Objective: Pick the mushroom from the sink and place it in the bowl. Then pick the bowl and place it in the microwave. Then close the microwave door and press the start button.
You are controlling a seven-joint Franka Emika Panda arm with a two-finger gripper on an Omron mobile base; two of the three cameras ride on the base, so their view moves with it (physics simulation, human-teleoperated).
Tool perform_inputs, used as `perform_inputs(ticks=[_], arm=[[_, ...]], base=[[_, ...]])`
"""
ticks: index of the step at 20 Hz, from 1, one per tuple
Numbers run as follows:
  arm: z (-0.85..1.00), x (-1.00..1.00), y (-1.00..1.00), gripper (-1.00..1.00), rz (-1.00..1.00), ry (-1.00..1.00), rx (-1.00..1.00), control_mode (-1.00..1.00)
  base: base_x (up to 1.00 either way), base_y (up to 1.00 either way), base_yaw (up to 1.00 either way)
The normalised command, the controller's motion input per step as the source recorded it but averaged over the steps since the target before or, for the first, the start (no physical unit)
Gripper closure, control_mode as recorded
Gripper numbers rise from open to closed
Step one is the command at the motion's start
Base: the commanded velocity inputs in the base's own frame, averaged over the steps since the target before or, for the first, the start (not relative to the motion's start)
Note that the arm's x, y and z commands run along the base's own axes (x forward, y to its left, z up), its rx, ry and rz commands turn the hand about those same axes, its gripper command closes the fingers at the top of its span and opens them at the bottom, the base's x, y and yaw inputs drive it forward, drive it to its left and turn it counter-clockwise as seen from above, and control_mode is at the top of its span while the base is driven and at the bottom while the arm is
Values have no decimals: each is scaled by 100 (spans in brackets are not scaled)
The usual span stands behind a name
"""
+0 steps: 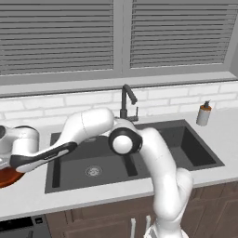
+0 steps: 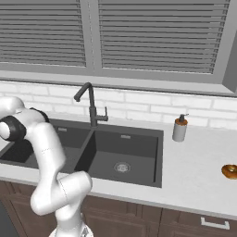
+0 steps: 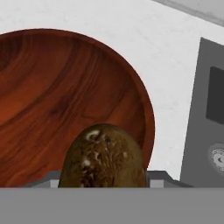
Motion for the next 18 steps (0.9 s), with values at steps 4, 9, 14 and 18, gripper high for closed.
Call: perform_inputs(ticks=[4,9,14,18], arm=[[-34,1,11,100,-12,0,0,-100],[-33,8,5,-100,-11,0,1,-100],[-7,5,-5,-100,-5,-3,10,-100],[2,0,-18,-100,-1,-5,14,-100]], base=[[0,0,0],[0,0,0],[0,0,0],[0,0,0]])
